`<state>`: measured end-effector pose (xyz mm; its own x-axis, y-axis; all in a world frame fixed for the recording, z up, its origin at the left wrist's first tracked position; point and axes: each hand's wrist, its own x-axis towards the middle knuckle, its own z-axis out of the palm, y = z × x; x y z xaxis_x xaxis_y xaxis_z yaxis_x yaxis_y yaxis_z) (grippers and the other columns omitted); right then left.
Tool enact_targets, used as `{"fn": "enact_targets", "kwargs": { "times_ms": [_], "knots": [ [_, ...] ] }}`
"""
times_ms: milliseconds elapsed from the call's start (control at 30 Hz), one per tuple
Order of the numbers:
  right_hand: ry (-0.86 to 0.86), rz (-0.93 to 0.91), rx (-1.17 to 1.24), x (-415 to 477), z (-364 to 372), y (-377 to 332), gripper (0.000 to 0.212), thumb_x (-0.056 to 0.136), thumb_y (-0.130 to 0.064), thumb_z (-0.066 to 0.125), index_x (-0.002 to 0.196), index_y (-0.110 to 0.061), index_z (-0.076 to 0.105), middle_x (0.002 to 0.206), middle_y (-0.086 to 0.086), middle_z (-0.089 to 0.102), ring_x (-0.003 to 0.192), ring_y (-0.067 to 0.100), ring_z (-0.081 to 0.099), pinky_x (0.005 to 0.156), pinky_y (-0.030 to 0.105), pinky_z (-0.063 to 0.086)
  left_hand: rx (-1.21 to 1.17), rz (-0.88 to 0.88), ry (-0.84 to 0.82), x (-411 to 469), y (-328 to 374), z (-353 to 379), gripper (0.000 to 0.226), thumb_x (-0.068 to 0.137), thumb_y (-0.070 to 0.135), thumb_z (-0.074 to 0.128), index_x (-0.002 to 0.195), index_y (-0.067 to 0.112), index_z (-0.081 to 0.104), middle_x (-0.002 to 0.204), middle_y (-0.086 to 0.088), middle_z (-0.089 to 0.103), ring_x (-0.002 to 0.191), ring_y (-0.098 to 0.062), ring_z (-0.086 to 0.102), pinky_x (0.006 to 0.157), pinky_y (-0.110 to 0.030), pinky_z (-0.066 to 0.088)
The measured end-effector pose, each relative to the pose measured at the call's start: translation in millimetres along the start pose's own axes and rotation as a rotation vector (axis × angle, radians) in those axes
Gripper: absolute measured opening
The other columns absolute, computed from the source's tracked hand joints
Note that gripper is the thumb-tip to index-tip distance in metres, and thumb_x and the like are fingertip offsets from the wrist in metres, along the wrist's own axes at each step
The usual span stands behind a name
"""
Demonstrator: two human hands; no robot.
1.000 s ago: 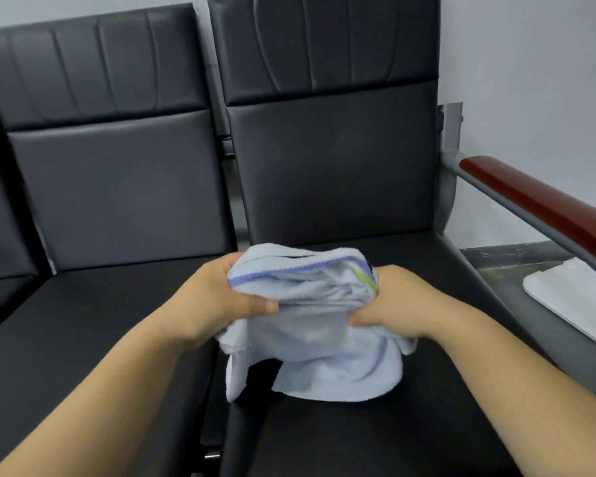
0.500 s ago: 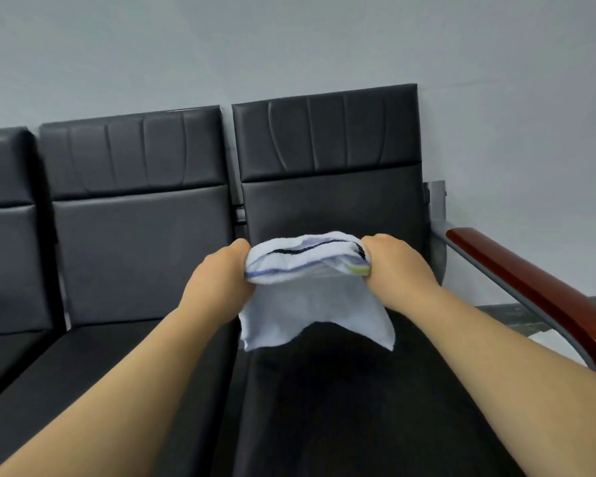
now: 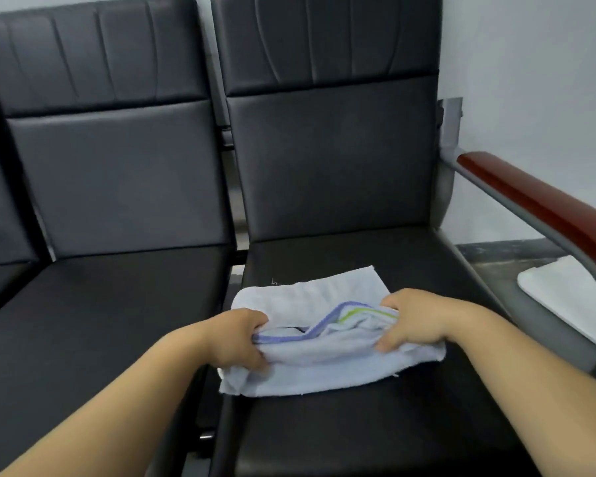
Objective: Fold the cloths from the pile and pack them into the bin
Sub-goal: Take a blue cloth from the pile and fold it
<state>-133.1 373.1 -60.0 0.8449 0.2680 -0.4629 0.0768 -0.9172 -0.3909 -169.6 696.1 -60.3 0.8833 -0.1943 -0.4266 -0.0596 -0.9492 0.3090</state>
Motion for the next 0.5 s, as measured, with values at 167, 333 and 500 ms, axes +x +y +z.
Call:
{"fn": "enact_targets", "kwargs": {
  "times_ms": [167, 333, 500],
  "knots": [
    [0.121, -0.044, 0.14, 16.2, 5.5, -5.2, 0.051, 0.067, -0.063, 0.081, 0.084, -0.017, 0.066, 0.078, -0.006, 0.062, 0.069, 0.012, 0.056, 0.065, 0.031, 0.044, -0.152, -0.021, 0.042, 8.1, -4.4, 1.3, 0.046, 0.069, 0.052, 0.082, 0.098, 0.028, 0.056, 0.095, 0.008, 0.064, 0.081, -0.014, 0.063, 0.072, -0.032, 0.056],
    [0.017, 0.094, 0.108, 21.4, 15.2, -17.4, 0.065, 0.091, -0.074, 0.052, 0.094, -0.012, 0.074, 0.092, 0.0, 0.068, 0.079, 0.015, 0.06, 0.077, 0.029, 0.049, -0.264, -0.085, 0.05, 13.8, -13.0, 13.1, 0.051, 0.09, 0.07, 0.051, 0.081, 0.021, 0.06, 0.082, 0.004, 0.064, 0.081, -0.018, 0.061, 0.079, -0.028, 0.049],
    [-0.239, 0.126, 0.004, 14.0, 13.5, -10.3, 0.046, 0.065, -0.066, 0.078, 0.08, -0.023, 0.078, 0.094, -0.004, 0.076, 0.088, 0.018, 0.071, 0.082, 0.034, 0.057, -0.265, -0.101, -0.223, -0.6, -25.9, 10.6, 0.044, 0.087, 0.063, 0.061, 0.065, 0.025, 0.056, 0.07, 0.004, 0.057, 0.066, -0.014, 0.052, 0.072, -0.033, 0.049]
  ]
}}
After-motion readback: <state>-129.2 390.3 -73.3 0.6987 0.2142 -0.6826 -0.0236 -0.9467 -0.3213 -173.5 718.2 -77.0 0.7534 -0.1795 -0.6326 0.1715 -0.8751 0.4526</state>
